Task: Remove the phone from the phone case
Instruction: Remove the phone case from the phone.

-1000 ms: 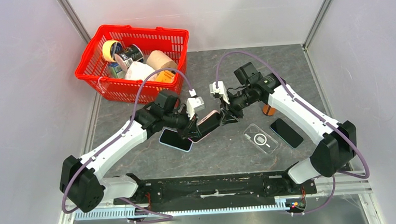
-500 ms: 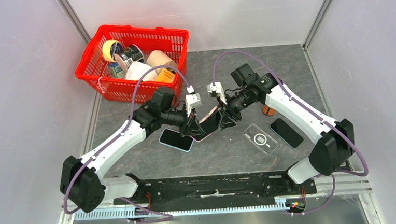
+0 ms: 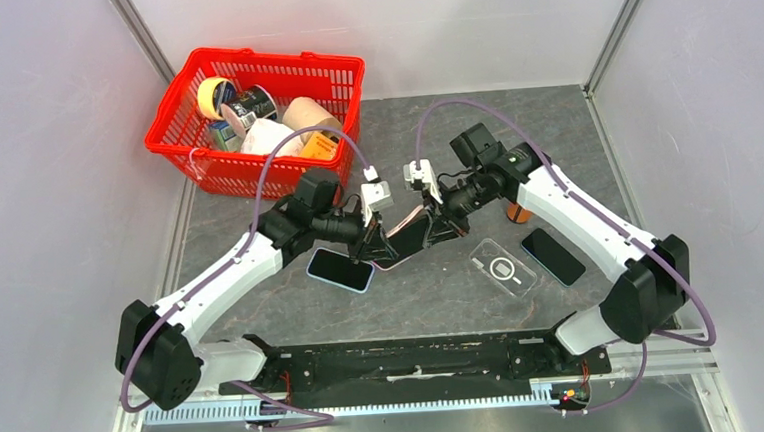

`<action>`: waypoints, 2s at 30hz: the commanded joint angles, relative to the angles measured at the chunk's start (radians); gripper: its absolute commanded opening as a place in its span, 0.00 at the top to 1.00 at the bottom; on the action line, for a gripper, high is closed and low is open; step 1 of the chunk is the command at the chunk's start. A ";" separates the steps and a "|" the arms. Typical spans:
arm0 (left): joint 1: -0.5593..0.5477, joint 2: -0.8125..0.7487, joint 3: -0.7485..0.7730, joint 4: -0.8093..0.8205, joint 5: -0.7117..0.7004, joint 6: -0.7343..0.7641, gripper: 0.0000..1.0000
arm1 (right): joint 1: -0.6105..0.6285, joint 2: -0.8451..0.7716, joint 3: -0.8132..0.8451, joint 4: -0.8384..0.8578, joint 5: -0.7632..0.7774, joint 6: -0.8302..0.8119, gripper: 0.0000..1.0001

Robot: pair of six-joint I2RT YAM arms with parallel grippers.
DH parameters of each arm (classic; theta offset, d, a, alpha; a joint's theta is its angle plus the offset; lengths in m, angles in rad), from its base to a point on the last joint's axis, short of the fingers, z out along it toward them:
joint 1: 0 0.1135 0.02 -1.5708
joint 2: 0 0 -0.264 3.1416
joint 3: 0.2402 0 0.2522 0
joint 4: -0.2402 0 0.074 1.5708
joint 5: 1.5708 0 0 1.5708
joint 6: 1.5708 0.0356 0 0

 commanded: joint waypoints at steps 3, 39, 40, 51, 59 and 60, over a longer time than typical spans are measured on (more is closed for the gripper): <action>0.006 -0.028 0.058 0.322 -0.044 -0.004 0.73 | 0.058 -0.096 -0.081 -0.003 0.044 0.036 1.00; 0.015 0.083 0.061 0.477 0.159 -0.470 0.45 | 0.093 -0.120 -0.073 0.067 0.112 0.059 1.00; 0.015 0.082 0.056 0.477 0.165 -0.469 0.45 | 0.092 -0.120 -0.073 0.066 0.112 0.060 1.00; -0.007 0.085 0.042 0.472 0.157 -0.451 0.45 | 0.091 -0.103 -0.055 0.062 0.100 0.072 1.00; -0.006 0.106 0.049 0.469 0.110 -0.445 0.45 | 0.091 -0.110 -0.064 0.060 0.095 0.071 1.00; -0.008 0.109 0.049 0.468 0.107 -0.444 0.45 | 0.091 -0.111 -0.063 0.061 0.095 0.071 1.00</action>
